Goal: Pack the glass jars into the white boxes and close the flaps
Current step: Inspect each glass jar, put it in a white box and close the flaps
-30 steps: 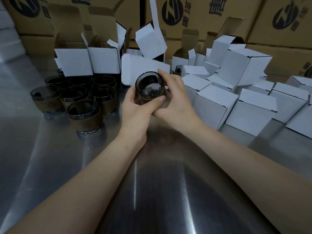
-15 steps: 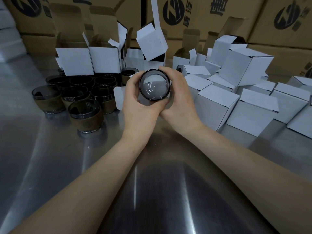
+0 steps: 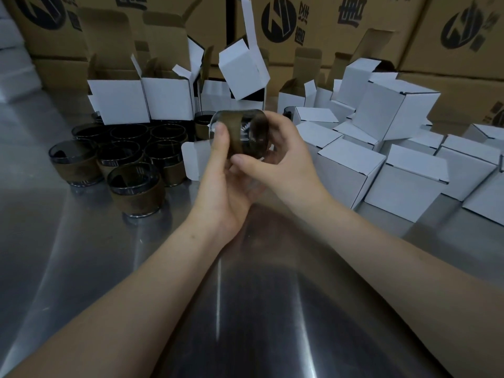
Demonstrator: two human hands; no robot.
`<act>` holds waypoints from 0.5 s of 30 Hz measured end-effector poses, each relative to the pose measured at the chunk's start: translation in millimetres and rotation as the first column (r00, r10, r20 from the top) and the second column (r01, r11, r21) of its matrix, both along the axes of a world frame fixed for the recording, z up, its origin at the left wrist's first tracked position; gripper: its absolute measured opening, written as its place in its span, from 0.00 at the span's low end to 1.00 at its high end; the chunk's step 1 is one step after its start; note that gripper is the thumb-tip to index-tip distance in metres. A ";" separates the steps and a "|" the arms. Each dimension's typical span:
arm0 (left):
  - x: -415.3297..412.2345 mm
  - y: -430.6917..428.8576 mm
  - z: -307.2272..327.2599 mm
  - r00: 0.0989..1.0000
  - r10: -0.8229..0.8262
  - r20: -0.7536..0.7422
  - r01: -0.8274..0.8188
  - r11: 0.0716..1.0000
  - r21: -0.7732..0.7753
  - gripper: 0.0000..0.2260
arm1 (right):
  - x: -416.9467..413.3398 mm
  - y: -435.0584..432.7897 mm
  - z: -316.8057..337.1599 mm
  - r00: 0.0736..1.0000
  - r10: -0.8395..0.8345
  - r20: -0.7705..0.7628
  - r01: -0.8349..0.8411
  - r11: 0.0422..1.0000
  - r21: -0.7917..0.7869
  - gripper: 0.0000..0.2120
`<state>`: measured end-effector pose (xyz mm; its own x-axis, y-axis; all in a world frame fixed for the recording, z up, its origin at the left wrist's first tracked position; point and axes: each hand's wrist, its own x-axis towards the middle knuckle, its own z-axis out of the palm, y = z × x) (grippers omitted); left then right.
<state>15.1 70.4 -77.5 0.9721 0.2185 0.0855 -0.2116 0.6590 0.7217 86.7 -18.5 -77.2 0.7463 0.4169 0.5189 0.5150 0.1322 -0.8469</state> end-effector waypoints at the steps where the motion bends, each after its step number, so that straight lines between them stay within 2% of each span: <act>1: 1.1 0.9 -0.8 0.999 -0.040 0.004 0.040 0.999 -0.037 0.31 | -2.7 1.5 0.3 0.999 -0.037 0.037 0.037 0.999 0.003 0.31; 6: 2.2 3.2 -1.0 0.980 -0.200 0.021 0.201 0.975 -0.098 0.35 | -16.3 6.7 3.5 0.935 -0.250 0.253 0.255 0.967 0.014 0.30; 11: 0.3 1.8 0.6 0.979 -0.203 0.001 0.200 0.963 -0.179 0.32 | -24.1 6.6 7.6 0.823 -0.377 0.425 0.407 0.913 0.024 0.31; 15: -1.5 2.1 0.8 0.981 -0.195 -0.016 0.189 0.967 -0.172 0.31 | -27.0 6.0 9.3 0.797 -0.389 0.463 0.439 0.898 -0.001 0.32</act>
<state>13.6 72.5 -76.7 0.9989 0.0362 0.0311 -0.0476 0.7982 0.6005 59.7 -12.5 -67.9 0.5620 0.1904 0.8049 0.8202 -0.2542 -0.5125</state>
